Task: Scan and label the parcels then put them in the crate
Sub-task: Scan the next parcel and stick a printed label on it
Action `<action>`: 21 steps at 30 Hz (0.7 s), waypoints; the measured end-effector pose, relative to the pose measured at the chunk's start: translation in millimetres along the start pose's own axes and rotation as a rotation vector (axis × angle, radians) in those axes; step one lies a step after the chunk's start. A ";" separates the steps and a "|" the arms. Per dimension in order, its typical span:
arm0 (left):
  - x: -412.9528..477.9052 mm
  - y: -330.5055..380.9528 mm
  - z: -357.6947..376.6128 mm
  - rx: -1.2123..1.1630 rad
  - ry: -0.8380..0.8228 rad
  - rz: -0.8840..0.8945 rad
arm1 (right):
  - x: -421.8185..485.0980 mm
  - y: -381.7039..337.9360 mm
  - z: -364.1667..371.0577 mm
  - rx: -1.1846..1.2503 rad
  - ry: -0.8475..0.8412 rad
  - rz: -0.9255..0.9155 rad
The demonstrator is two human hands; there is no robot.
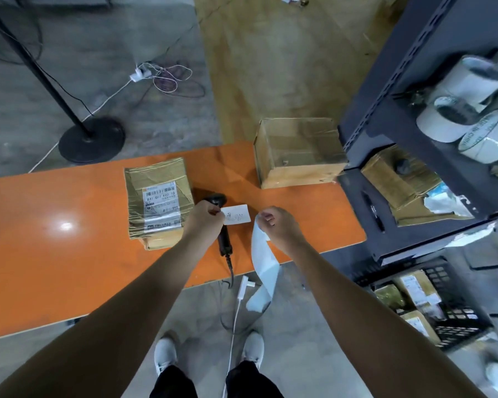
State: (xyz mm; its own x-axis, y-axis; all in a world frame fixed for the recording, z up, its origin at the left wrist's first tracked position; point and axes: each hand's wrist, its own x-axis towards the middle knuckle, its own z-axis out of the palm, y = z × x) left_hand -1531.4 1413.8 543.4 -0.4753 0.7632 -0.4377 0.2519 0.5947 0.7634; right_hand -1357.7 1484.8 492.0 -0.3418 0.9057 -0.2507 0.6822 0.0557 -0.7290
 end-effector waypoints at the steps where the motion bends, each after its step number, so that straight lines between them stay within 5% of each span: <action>1: -0.6 0.6 -3.1 -0.014 0.007 -0.002 | -1.0 -4.5 0.0 0.039 -0.005 0.019; 10: -0.6 -12.9 -49.0 -0.111 0.035 -0.009 | -0.4 -70.1 20.3 0.366 -0.089 0.021; 21: 3.6 -48.3 -88.4 -0.194 0.082 -0.012 | 4.3 -114.8 61.9 0.213 -0.186 -0.036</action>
State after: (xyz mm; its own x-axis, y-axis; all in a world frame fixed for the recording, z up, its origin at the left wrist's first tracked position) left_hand -1619.8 1365.6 546.9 -0.5464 0.7283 -0.4135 0.0827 0.5382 0.8387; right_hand -1477.5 1456.3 535.1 -0.4896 0.8110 -0.3202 0.5232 -0.0205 -0.8520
